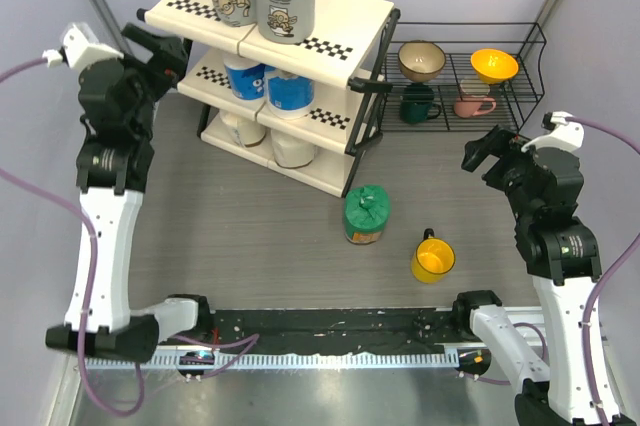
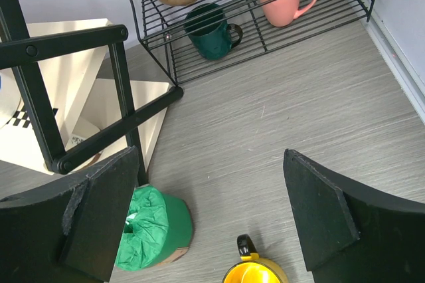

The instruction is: Place and organize the paper towels onto the shelf

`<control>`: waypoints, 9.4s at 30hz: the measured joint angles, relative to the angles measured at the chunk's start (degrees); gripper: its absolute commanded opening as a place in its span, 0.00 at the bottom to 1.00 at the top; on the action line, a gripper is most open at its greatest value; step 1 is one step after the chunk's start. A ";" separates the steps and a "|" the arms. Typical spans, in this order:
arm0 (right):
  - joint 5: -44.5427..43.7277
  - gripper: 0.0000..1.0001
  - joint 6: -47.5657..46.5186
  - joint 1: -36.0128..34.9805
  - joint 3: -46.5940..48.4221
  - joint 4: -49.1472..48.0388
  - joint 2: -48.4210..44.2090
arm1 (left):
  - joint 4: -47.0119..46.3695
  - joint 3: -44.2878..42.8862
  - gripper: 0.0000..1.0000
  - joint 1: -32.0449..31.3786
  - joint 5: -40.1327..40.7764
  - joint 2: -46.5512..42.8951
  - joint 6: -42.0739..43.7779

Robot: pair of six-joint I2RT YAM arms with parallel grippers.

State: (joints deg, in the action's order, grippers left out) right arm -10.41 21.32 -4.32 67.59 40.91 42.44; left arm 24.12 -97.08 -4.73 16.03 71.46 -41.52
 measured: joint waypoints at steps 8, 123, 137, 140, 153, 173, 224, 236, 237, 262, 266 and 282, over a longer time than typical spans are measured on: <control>0.02 0.95 0.02 0.00 -0.83 0.13 -0.85 | -5.16 27.69 1.00 -0.04 -10.84 -18.18 -8.11; 1.09 0.96 -0.22 0.00 -4.92 1.66 -4.22 | -89.29 71.73 0.96 -18.38 -34.53 20.26 -44.48; 0.85 0.95 -0.48 0.00 -4.94 3.06 -4.22 | -96.74 61.22 0.95 -18.88 -33.75 36.63 -48.92; 0.83 0.96 -0.48 0.00 -4.94 3.15 -4.22 | -96.98 58.64 0.95 -18.88 -33.86 35.93 -47.82; 0.39 0.95 -1.09 0.00 -4.94 3.37 -4.22 | -95.91 54.88 0.95 -18.88 -33.40 38.99 -46.84; 0.39 0.96 -1.75 0.00 -5.27 3.37 -3.65 | -98.07 55.74 0.95 -18.21 -28.46 43.47 -50.07; 0.48 0.95 -1.51 0.00 -7.43 3.32 -3.43 | -98.55 74.77 0.95 -6.36 -32.96 25.11 -52.87; 1.11 0.95 -1.25 0.00 -7.82 2.82 -3.19 | -97.39 75.91 0.95 15.96 -35.56 13.42 -55.04; 1.11 0.95 -1.25 0.00 -7.82 2.80 -3.10 | -96.98 74.93 0.95 16.28 -35.58 13.42 -54.93; 1.09 0.95 -1.27 0.00 -10.23 0.59 -1.51 | -97.92 60.33 0.95 21.24 -34.58 34.91 -57.31; 1.09 0.95 -1.27 0.00 -10.80 0.26 -1.16 | -96.74 56.96 0.95 20.83 -34.40 35.93 -56.43; 1.09 0.95 -1.27 0.00 -11.74 -1.66 0.70 | -93.35 51.82 0.95 18.43 -31.87 42.49 -55.30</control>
State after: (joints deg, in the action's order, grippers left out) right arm -9.32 20.05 -4.32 55.86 39.24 43.13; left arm -69.23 -45.25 13.69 -15.84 113.95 -96.82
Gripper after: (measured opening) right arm 0.955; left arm 0.948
